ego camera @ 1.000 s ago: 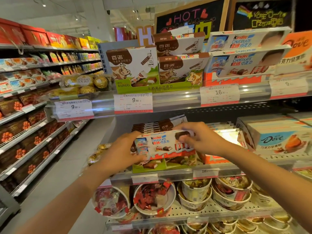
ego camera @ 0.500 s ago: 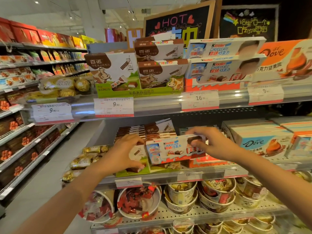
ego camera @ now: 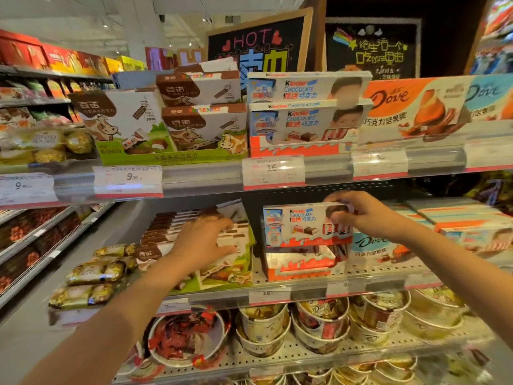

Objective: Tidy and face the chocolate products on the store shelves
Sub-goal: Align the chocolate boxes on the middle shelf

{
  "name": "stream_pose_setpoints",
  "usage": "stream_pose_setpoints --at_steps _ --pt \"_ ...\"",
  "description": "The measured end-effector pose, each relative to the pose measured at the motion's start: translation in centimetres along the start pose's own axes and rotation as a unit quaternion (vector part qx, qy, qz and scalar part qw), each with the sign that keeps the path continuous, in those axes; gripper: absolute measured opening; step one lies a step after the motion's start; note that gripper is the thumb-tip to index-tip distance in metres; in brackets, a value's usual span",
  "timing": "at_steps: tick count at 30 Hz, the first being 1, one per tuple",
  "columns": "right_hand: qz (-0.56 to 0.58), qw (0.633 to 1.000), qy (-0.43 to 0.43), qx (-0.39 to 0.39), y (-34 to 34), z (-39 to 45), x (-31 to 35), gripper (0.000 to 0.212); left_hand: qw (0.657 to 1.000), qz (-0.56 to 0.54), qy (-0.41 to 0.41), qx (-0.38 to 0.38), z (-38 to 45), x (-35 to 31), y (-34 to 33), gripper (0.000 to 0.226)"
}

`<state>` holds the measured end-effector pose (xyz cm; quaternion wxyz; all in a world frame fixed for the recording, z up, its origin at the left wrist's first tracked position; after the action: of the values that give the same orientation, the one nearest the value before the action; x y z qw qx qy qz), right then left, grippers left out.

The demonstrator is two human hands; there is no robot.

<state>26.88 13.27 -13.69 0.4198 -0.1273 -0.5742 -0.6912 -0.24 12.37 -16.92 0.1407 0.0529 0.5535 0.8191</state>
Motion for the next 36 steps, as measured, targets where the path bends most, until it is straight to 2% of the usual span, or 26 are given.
stream_pose_setpoints --at_steps 8,13,17,22,28,32,36 --pt "-0.056 0.993 -0.016 0.099 -3.2 1.2 -2.6 0.018 0.996 -0.077 0.036 0.012 0.1 0.3 0.0 0.045" --pt "-0.198 0.972 0.028 0.127 -4.4 2.0 -2.7 0.011 0.992 -0.116 0.051 0.018 0.2 0.6 -0.3 0.043" --pt "-0.268 0.955 0.036 0.124 -4.2 2.5 -2.5 0.015 0.989 -0.138 0.058 0.020 0.3 0.8 -0.5 0.043" --pt "-0.261 0.949 0.024 0.177 -5.8 2.2 -3.1 0.017 0.987 -0.145 0.061 0.021 0.4 1.1 -0.7 0.044" --pt "-0.273 0.948 0.034 0.159 -6.4 1.9 -3.9 0.018 0.989 -0.138 0.055 0.015 0.4 0.9 -0.6 0.043" --pt "-0.268 0.951 0.048 0.148 -6.3 2.0 -3.8 0.034 0.989 -0.135 0.054 0.013 0.5 1.0 -0.7 0.043" --pt "-0.214 0.969 0.040 0.121 -6.2 2.0 -3.8 0.040 0.990 -0.131 0.049 0.011 0.5 0.9 -0.7 0.042"
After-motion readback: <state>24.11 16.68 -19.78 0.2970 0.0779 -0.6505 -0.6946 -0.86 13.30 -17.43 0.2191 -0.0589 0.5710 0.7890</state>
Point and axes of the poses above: each hand's wrist, its own z-axis towards the middle knuckle, its own y-axis out of the back of the hand, x = y × z, the point moved 8 cm from there along z, towards the middle knuckle, and after that the axes turned 5 degrees about -x, right-handed, at the moved point
